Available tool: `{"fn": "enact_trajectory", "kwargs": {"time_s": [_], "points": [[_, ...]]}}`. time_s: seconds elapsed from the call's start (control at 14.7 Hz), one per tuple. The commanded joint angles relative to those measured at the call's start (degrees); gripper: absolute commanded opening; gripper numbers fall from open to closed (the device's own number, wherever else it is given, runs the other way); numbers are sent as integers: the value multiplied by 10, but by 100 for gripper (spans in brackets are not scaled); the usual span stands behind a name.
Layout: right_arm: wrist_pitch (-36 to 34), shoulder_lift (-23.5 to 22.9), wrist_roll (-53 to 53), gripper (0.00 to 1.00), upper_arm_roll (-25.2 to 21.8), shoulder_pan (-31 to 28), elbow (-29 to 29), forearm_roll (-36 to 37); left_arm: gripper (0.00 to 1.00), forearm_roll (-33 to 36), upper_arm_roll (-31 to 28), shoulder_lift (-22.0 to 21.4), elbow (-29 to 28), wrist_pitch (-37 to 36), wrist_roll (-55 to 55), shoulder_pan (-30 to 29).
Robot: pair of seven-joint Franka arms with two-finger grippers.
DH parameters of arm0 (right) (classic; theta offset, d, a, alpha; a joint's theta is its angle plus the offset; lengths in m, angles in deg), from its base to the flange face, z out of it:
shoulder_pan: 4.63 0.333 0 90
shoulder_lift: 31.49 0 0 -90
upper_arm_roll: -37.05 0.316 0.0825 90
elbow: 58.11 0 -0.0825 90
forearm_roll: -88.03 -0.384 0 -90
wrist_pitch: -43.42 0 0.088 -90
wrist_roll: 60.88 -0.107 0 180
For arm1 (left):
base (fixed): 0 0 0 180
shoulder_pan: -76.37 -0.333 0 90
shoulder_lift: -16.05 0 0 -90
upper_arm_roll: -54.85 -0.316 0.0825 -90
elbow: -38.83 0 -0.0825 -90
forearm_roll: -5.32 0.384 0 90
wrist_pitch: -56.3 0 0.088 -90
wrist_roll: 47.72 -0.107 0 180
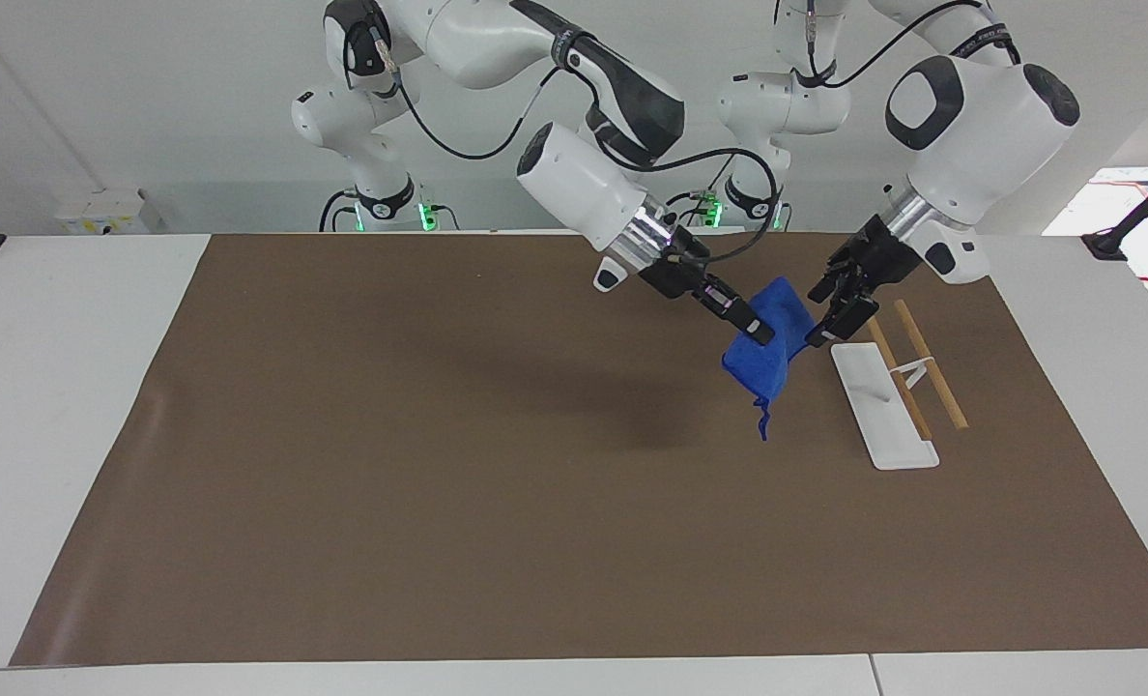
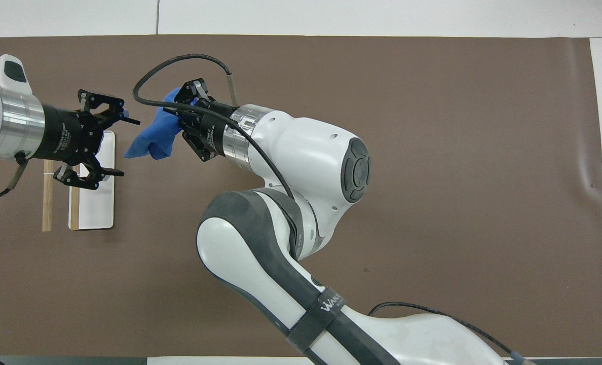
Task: Right arm passes towel to left arm to hang
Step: 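Close the left gripper on the towel held by the right gripper, then open the right gripper and withdraw while the left gripper holds the towel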
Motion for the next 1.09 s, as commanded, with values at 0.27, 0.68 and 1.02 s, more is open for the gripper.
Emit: {"fn": "enact_trajectory", "kwargs": {"time_s": [0.27,0.68,1.02], "points": [[1,-8,-20,0,0,0,16,26,95,-112,-5,2,-53,111,94,-7],[2,-9,-20,0,0,-2,16,28,0,-121,-5,12,-57,125,100,-3],[2,-8,-18,0,0,-7,16,28,0,-118,-6,12,-42,123,82,-8]]}}
